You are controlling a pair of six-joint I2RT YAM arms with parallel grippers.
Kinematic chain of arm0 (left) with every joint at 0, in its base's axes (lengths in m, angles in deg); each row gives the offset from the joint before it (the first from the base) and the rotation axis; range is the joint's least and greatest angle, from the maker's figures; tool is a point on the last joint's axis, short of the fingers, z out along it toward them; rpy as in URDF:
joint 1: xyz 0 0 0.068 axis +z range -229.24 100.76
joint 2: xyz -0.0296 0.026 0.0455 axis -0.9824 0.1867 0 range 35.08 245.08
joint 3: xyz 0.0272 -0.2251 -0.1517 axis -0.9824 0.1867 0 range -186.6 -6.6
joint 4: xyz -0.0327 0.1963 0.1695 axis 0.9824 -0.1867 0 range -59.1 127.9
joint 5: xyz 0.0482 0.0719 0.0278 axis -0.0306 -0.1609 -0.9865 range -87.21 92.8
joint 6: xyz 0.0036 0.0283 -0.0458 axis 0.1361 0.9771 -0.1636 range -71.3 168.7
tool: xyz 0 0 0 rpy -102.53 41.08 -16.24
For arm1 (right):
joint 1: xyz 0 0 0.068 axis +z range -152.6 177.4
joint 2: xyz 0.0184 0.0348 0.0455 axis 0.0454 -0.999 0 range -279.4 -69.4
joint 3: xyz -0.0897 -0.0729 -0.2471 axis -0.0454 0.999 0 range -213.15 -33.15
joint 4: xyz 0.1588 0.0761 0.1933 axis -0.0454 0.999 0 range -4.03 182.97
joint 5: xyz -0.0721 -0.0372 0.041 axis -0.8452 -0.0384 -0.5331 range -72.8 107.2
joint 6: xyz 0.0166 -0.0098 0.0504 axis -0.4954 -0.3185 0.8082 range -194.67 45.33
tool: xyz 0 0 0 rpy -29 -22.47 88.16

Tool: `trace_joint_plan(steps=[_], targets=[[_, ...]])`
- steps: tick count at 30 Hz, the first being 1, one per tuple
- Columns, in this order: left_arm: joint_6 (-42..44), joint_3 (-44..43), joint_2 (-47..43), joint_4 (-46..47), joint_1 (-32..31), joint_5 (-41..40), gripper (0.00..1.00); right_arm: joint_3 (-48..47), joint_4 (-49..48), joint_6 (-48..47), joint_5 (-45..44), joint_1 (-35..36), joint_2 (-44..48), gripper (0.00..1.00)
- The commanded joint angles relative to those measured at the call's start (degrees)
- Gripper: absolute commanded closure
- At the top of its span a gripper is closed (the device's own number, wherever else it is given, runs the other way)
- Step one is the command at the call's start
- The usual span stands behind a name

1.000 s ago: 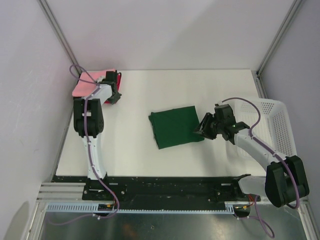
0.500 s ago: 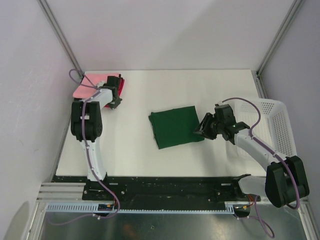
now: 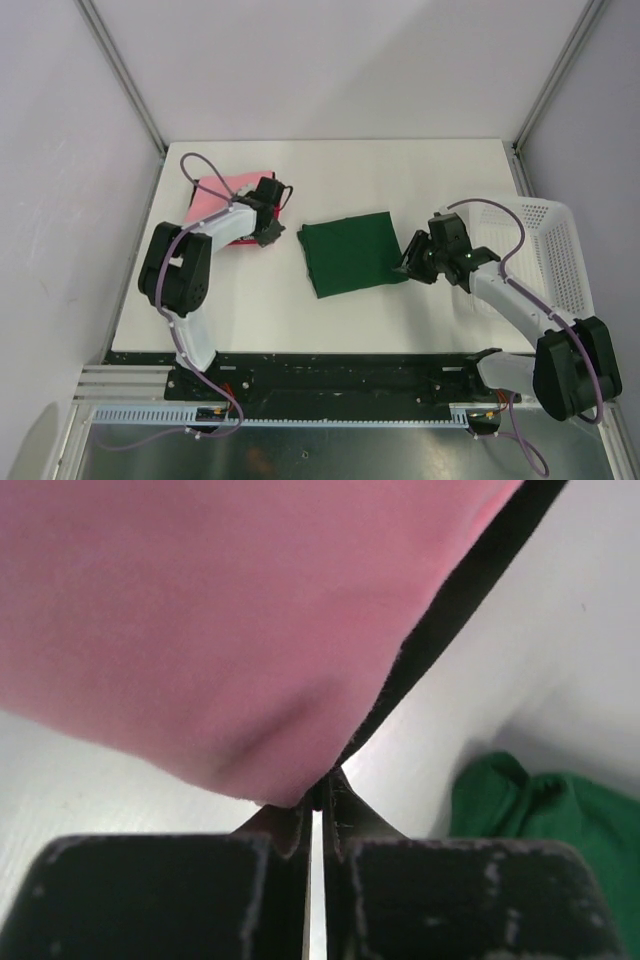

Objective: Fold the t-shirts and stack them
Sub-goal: Put the neatly folded tshirt into the corner of the board with both arms

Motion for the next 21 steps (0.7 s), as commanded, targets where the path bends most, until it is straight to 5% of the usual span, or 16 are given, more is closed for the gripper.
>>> trace_joint_plan(steps=[1,6,13,21], targets=[[-2.1,1.7,-4.3,1.5,-1.9,3.7,1.00,1.1,1.5,-0.1,-3.8,2.1,2.2,0.55],[2.4,4.5,-6.1,6.3,-2.5,9.6,0.98,1.3,1.3,-0.2,-5.3,4.0,2.1,0.54],[10.2,5.9,-13.8,8.5,-3.8,14.4,0.61,1.3,0.4,-1.2,-6.6,3.4,0.8,0.53],[12.0,1.1,-12.0,8.5,-4.5,17.1,0.52,1.3,1.5,-1.8,-8.6,1.0,-0.5,0.53]])
